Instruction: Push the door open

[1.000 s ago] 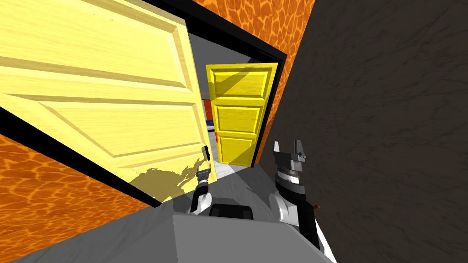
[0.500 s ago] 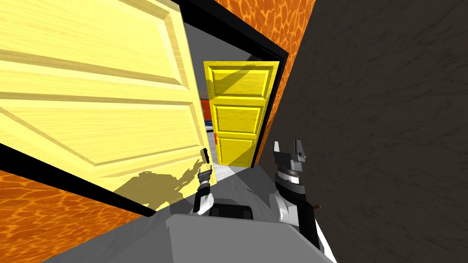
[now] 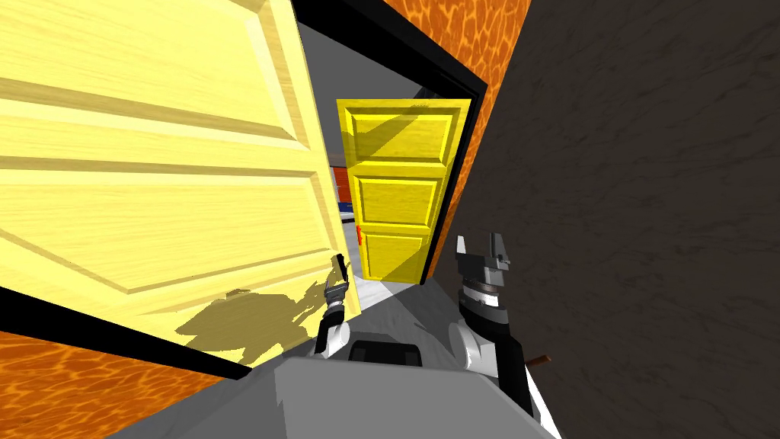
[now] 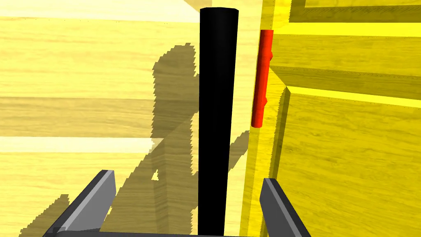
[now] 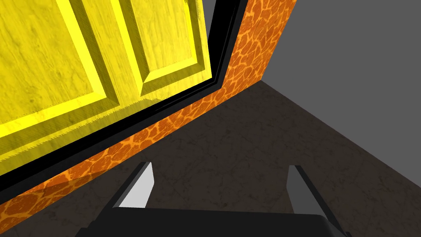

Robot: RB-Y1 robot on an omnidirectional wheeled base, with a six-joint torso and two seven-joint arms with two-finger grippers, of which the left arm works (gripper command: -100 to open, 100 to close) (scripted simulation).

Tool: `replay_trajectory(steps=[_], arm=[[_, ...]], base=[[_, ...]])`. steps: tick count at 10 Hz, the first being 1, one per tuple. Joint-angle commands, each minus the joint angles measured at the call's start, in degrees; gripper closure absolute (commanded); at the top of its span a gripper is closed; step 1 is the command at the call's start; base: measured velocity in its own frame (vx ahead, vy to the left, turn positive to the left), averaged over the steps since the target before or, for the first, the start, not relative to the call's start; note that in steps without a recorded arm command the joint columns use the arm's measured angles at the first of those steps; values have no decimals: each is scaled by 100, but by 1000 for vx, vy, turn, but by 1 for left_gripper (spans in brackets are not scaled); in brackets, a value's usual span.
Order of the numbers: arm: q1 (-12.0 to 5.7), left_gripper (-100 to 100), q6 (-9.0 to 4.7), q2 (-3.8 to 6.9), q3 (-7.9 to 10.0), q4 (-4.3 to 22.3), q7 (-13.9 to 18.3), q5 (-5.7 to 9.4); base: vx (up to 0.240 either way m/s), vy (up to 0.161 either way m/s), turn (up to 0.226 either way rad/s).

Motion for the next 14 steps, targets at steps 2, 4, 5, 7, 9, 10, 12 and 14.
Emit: replay_trajectory(steps=[2, 4, 5, 7, 9, 10, 12, 14], arm=[[-12, -100, 22, 22, 28, -2, 6, 17], [-30, -100, 33, -90, 49, 16, 20, 31], [-38, -100, 38, -201, 60, 25, 27, 38], [-28, 100, 28, -139, 51, 20, 28, 32], [-28, 100, 28, -139, 51, 20, 28, 32], [-28, 100, 28, -139, 51, 20, 28, 32], [-28, 100, 28, -139, 51, 20, 28, 32], [-50, 100, -67, 30, 276, 97, -51, 168]], base=[[157, 76, -16], [163, 91, -17], [158, 56, -19], [30, 11, 0], [-13, -13, -16], [0, 0, 0], [0, 0, 0], [19, 56, -135]])
